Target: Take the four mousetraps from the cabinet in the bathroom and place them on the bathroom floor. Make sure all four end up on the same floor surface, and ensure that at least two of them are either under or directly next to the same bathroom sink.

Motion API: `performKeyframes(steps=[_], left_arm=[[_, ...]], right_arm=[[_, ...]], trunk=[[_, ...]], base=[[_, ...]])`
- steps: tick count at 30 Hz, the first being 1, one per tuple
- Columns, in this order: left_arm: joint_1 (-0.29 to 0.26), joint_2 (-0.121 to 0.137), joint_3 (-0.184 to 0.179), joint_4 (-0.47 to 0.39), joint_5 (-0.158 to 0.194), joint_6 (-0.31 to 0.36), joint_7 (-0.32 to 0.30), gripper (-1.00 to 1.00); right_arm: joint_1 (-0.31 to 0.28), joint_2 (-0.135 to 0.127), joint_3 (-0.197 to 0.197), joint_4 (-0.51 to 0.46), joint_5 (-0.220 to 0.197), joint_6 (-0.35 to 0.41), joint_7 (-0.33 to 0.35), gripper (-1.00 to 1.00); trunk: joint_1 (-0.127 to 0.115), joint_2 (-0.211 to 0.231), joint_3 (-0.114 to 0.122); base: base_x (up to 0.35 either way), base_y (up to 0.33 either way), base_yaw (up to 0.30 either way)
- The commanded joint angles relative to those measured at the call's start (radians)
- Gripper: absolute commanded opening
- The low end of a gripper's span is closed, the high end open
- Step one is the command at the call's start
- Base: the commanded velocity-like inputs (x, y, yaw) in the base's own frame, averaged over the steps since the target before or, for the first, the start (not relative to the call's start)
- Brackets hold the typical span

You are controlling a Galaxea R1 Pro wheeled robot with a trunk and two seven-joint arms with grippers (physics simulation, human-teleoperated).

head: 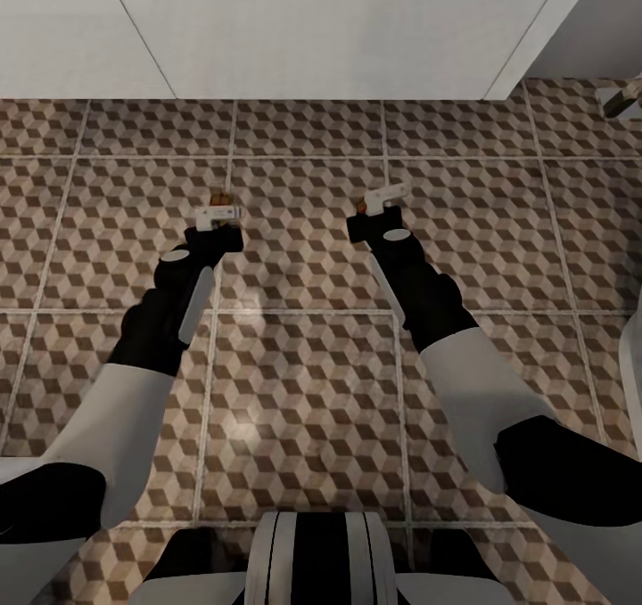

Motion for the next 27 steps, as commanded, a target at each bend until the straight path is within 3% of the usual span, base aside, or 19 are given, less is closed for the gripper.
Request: performKeyframes(steps=[1,12,23,27], left_arm=[[-0.001,0.000,-0.002,0.014,0.006,0.005,0.011,-1.00],[-0.007,-0.005,-0.001,0.176,0.005,0.037,0.014,-1.00],[-0.032,-0.031,0.000,0.237,0.001,0.044,0.019,-1.00],[-0.049,-0.032,0.000,0.239,0.001,0.048,0.051,-1.00]], right_arm=[[-0.001,0.000,0.002,-0.001,0.008,0.017,-0.002,-1.00],[-0.008,0.004,0.002,-0.001,0.006,0.069,-0.001,-1.00],[-0.012,0.004,0.002,-0.001,0.006,0.098,0.001,-1.00],[-0.012,0.004,0.002,-0.001,0.005,0.105,0.002,-1.00]], trunk=[[0.000,0.000,-0.001],[0.000,0.000,-0.001],[0.000,0.000,-0.001],[0.000,0.000,-0.001]], base=[[0.000,0.000,0.000],[0.000,0.000,0.000],[0.000,0.000,0.000],[0.000,0.000,0.000]])
